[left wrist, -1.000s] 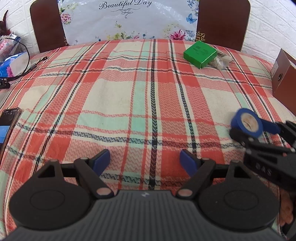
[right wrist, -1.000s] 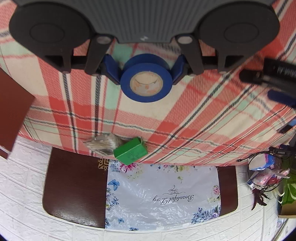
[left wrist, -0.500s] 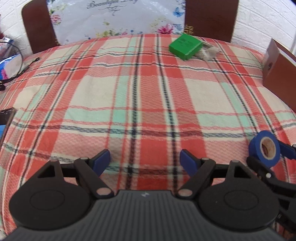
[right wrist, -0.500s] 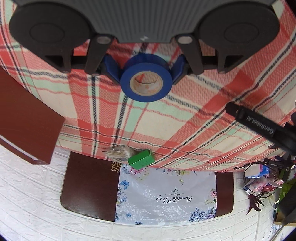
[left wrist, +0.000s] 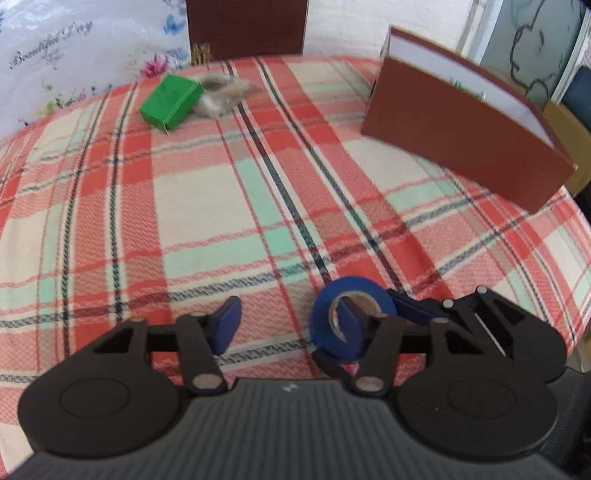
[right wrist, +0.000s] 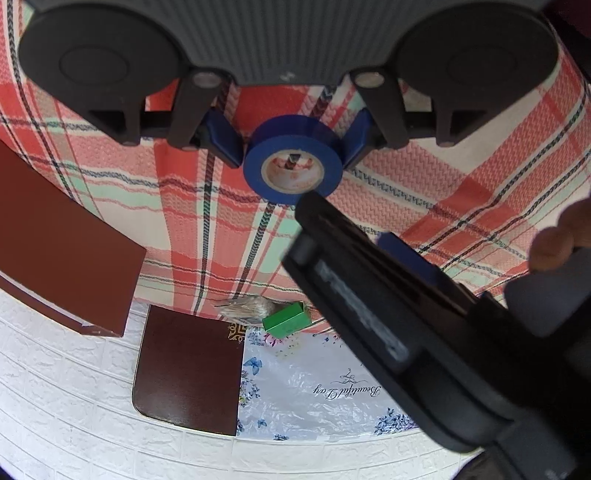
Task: Organize objects
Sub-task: 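Carry the blue tape roll with the right gripper over the brown box, then open the right gripper to drop the blue tape inside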
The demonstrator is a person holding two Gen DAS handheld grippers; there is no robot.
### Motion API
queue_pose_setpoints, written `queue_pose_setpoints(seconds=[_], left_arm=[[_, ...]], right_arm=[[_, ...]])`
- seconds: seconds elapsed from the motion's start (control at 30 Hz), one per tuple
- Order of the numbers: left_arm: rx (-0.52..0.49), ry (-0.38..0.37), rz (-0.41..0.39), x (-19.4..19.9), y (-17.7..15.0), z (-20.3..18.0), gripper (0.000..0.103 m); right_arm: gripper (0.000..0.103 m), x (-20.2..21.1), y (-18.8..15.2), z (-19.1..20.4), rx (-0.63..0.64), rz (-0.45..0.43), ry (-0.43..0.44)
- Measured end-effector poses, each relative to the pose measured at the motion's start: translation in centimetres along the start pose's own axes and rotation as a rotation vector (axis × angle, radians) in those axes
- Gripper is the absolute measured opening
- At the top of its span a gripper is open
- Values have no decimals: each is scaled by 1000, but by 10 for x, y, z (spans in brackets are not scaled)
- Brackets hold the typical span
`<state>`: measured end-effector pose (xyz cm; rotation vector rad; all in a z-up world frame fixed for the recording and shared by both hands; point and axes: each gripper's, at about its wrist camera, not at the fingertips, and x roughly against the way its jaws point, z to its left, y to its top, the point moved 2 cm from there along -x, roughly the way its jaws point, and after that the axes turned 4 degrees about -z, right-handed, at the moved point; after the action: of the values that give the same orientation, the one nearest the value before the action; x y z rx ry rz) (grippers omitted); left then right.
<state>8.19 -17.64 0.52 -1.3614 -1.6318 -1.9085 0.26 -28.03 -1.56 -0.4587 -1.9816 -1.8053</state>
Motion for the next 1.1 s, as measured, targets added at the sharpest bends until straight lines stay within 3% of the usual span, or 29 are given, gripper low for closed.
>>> queue_pose_setpoints(seconds=[0.1,0.13,0.23,0.4,0.57,0.77,0.93,1.1], left_arm=[[-7,-49,33,-6,-2,-5,34],[-16,-68,41,-6,0,-9,22],[-64,-74,-4,1,18,-25,22],[-132,-140,-138,14,81,-68,22],[-195,-193,-252,5,138,-116,22],[-178,-245,-236,-38,176,-150,22],[-210,-292,-200,-57,176,-177,26],[-234,-265,-188,-61,169,-185,28]], right_arm=[[59,1,0,-2,-6,5,17],[58,1,0,-2,-9,3,23],[58,6,4,-7,-22,-27,11],[58,23,33,-37,39,-197,-169],[59,25,70,-95,40,-297,-339],[59,2,88,-161,-47,-267,-434],[59,-3,82,-194,-110,-228,-483],[65,3,74,-205,-143,-222,-527]])
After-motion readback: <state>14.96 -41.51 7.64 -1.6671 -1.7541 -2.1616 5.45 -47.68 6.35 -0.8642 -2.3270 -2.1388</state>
